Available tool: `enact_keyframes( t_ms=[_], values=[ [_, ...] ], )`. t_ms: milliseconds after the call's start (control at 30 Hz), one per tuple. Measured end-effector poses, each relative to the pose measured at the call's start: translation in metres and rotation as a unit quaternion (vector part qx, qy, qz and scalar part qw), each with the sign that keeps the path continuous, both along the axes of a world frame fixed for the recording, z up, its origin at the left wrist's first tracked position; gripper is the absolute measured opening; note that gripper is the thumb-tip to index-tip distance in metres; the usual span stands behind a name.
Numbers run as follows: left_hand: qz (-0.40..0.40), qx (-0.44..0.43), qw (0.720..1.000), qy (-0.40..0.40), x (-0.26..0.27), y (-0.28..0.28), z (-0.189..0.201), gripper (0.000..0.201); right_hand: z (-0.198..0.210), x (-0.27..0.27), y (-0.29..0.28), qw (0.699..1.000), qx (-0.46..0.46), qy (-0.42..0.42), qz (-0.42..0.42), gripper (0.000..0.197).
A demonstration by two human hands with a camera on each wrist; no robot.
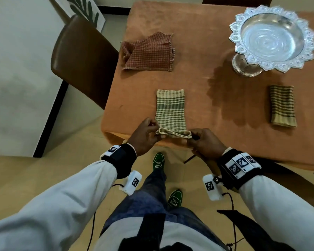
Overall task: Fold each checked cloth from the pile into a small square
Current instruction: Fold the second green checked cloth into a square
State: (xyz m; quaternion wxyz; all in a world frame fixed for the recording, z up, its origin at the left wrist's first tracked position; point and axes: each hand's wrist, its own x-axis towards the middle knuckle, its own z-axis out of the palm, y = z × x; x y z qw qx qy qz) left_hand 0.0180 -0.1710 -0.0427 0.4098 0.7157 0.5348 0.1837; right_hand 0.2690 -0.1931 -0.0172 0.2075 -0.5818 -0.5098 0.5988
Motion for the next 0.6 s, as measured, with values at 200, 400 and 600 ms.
enact_keyframes(
  t_ms=[200, 400, 600],
  values=[
    [0.099, -0.100, 0.987, -0.072, 0.008, 0.065, -0.009, 0.025, -0.006, -0.012, 0.071, 0.994, 0.079, -0.059, -0.053, 0.003],
    [0.159, -0.126, 0.979, -0.012, 0.025, 0.139, -0.038, 0.022, -0.066, -0.023, 0.153, 0.988, 0.060, -0.114, -0.089, 0.016],
    [0.202, -0.116, 0.972, 0.034, 0.031, 0.167, -0.057, 0.023, -0.097, -0.027, 0.182, 0.980, 0.061, -0.154, -0.114, 0.014]
  ],
)
